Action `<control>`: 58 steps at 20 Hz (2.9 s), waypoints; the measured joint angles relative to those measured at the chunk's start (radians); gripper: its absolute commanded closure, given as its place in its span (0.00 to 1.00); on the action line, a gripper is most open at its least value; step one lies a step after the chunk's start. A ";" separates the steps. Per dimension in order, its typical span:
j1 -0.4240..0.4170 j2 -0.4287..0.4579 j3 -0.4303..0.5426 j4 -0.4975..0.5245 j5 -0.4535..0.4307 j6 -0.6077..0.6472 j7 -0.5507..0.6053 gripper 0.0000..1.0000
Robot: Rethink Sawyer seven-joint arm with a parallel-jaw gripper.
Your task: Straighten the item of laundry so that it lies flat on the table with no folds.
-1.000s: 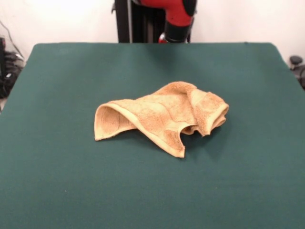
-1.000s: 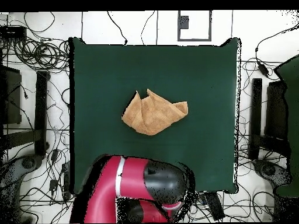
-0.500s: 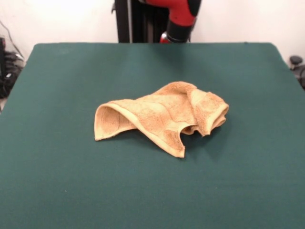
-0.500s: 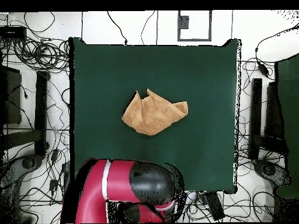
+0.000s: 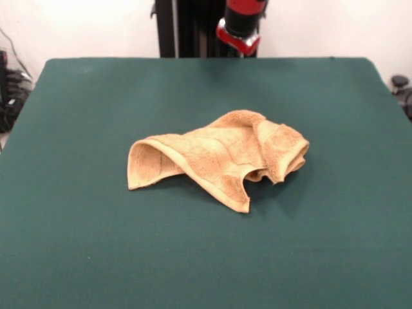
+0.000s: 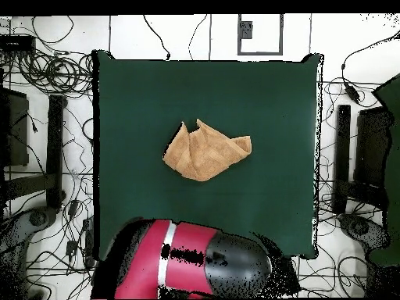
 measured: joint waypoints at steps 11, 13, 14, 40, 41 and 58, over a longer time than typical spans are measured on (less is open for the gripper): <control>-0.047 -0.192 0.008 0.037 -0.010 0.201 0.000 1.00; -0.047 -0.228 0.009 0.042 -0.010 0.236 0.000 1.00; -0.047 -0.239 0.010 0.044 -0.010 0.247 0.000 1.00; -0.015 -0.425 0.015 0.025 -0.014 0.515 0.000 1.00; -0.015 -0.419 0.014 0.008 -0.017 0.516 0.000 1.00; -0.027 -0.301 0.014 -0.248 -0.080 0.516 0.000 1.00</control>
